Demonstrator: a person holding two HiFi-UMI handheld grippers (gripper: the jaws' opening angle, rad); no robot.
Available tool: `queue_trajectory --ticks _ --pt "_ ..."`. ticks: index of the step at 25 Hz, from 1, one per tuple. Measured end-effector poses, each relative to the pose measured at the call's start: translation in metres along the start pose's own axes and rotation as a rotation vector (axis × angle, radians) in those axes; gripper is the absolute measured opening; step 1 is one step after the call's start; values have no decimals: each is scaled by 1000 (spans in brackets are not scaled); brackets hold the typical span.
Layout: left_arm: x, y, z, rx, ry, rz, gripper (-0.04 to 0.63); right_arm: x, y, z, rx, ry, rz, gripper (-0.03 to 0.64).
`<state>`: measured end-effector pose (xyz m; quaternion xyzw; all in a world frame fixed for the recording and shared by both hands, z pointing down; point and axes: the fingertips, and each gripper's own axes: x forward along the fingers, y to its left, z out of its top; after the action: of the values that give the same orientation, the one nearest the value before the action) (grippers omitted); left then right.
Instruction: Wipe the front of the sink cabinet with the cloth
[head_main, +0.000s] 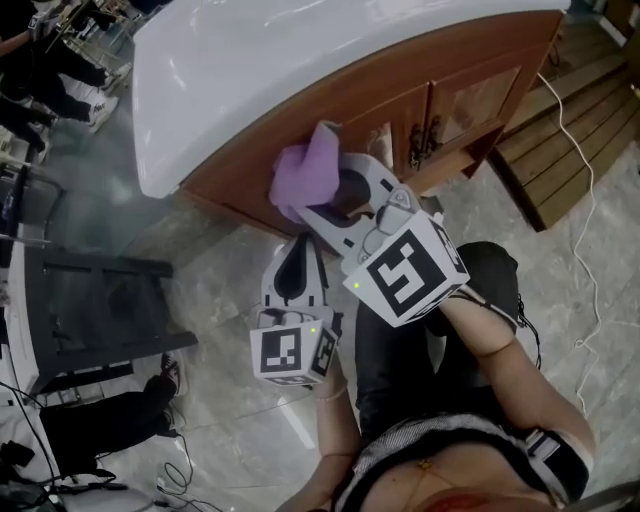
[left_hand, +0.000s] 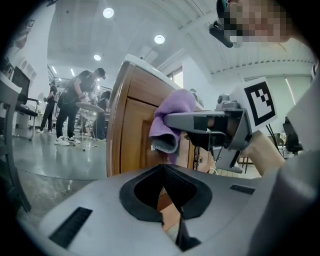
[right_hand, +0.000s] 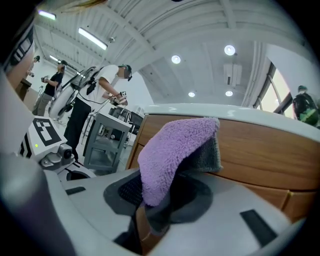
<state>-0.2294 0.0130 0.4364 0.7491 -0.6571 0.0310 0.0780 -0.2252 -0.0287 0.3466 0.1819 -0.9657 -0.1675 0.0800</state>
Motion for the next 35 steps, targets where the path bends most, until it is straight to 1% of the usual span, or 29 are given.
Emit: queue_trajectory --ticks 5,13,20,23,35 --pt "7 -6 -3 -2 6 -24 0 -8 -12 -5 25 5 -15 164" --pt "15 -11 -7 -8 9 -55 0 -22 -30 -18 4 40 -76 164" --pt "24 -19 -12 -13 20 -84 0 -33 -46 -27 7 54 -101 164" --pt "27 -21 -14 -16 25 -91 0 -40 -57 -32 21 56 -119 164" --pt "36 -30 -21 -15 43 -115 0 -69 -99 -62 63 127 -216 164"
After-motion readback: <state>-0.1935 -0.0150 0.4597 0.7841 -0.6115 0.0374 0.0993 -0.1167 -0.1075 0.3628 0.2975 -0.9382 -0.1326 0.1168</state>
